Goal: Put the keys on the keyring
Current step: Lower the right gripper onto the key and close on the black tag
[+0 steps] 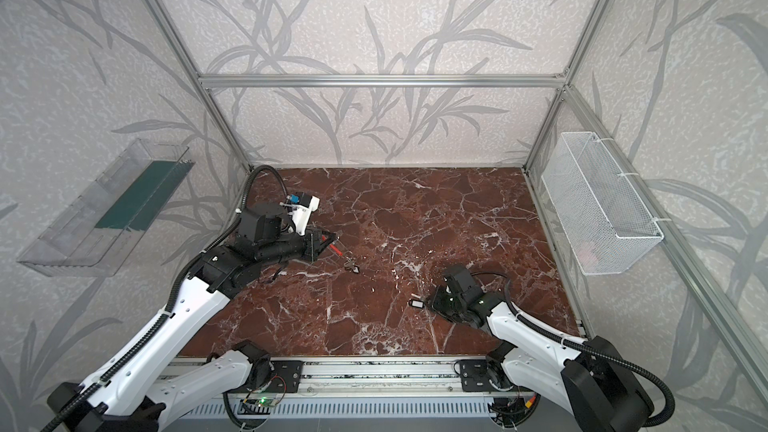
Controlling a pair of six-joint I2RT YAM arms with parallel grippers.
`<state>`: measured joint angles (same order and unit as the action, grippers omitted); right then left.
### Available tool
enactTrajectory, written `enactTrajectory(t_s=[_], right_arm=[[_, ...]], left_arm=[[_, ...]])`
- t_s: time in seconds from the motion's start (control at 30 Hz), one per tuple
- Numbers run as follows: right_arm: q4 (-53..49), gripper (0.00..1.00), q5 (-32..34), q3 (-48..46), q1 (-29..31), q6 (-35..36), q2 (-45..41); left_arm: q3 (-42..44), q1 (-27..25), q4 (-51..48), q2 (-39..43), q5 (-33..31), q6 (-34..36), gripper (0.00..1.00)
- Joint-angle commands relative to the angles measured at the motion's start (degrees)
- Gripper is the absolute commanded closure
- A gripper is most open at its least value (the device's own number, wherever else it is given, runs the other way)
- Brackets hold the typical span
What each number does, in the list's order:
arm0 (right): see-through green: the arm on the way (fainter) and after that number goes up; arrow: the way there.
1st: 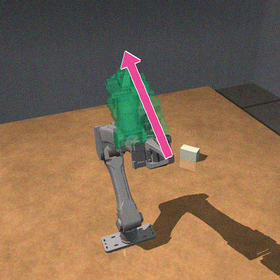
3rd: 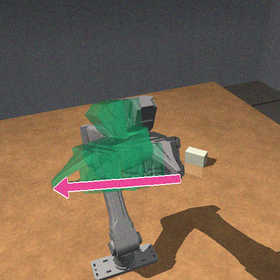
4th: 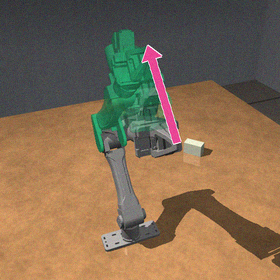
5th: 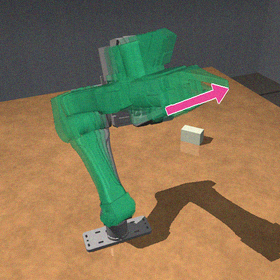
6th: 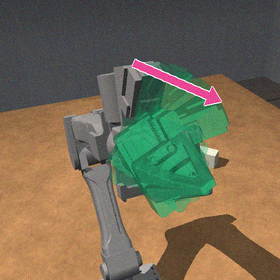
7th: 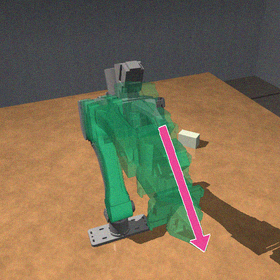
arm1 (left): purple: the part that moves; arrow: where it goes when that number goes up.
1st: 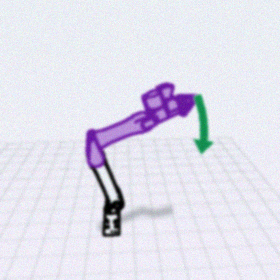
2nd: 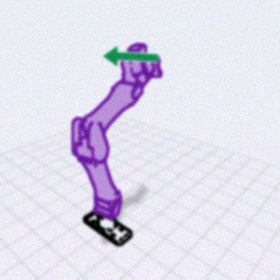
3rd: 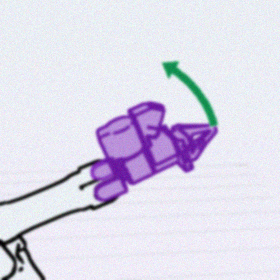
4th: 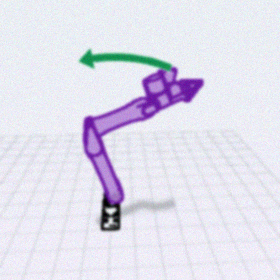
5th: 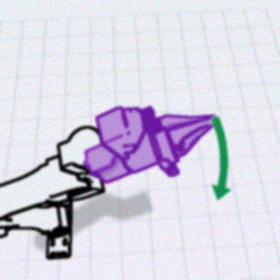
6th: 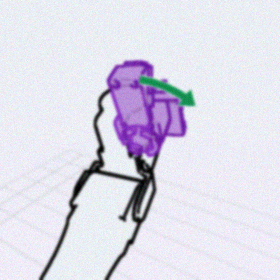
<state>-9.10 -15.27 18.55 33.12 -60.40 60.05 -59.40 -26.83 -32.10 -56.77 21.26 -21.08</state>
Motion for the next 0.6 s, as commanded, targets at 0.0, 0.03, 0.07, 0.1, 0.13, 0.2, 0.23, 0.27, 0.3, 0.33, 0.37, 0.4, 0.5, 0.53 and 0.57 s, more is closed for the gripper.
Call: enactTrajectory(t_s=[0.0, 0.03, 0.07, 0.1, 0.13, 0.2, 0.23, 0.27, 0.3, 0.33, 0.37, 0.4, 0.5, 0.53, 0.57], right_arm=[[3.08, 0.68, -0.77, -0.44, -0.66, -0.78, 1.61], [3.36, 0.69, -0.79, -0.44, -0.69, -0.7, 2.22], [3.72, 0.71, -0.9, -0.4, -0.8, -0.68, 2.72], [4.03, 0.72, -0.94, -0.53, -0.84, -0.79, 3.1], [4.41, 0.72, -1.03, -0.53, -0.9, -0.77, 3.52], [4.51, 0.73, -1.16, -0.52, -0.92, -0.7, 4.31], [4.72, 0.74, -1.31, -0.52, -0.95, -0.61, 4.65], [4.86, 0.76, -1.41, -0.46, -0.97, -0.59, 4.98], [5.1, 0.77, -1.43, -0.53, -1.0, -0.59, 5.21], [5.36, 0.79, -1.59, -0.52, -1.04, -0.61, 5.46], [5.49, 0.79, -1.76, -0.53, -0.97, -0.59, 5.68], [5.38, 0.81, -1.79, -0.45, -1.07, -0.59, 5.82], [4.09, 0.91, -1.96, 0.18, -1.17, 0.28, 5.57], [2.75, 0.95, -1.81, 0.83, -1.23, 0.89, 5.08], [1.51, 0.98, -1.5, 1.53, -1.29, 1.53, 4.66]], left_arm=[[-0.11, 0.06, 0.88, 0.61, -0.01, -0.01, 1.0], [-0.02, 0.1, 0.83, 0.61, -0.05, -0.01, 1.0], [-0.02, 0.09, 0.81, 0.57, -0.07, -0.01, 1.0], [-0.02, 0.09, 0.79, 0.61, -0.09, -0.01, 1.0], [-0.07, 0.07, 0.72, 0.61, -0.12, -0.01, 1.0], [-0.11, 0.04, 0.63, 0.6, -0.1, -0.01, 1.0], [-0.09, 0.1, 0.64, 0.6, -0.14, 0.06, 1.0], [-0.1, 0.02, 0.63, 0.61, -0.11, 0.08, 1.0], [-0.11, 0.03, 0.63, 0.61, -0.16, 0.08, 1.0], [-0.11, 0.03, 0.63, 0.61, -0.16, 0.16, 1.0], [-0.11, 0.09, 0.61, 0.57, -0.12, 0.16, 1.0], [-0.1, 0.06, 0.63, 0.58, -0.16, 0.16, 1.0], [-0.18, 0.05, 0.54, 0.51, -0.14, 0.25, 1.0], [-0.19, 0.04, 0.54, 0.53, -0.21, 0.3, 1.0], [-0.11, 0.1, 0.54, 0.61, -0.25, 0.34, 1.0]])
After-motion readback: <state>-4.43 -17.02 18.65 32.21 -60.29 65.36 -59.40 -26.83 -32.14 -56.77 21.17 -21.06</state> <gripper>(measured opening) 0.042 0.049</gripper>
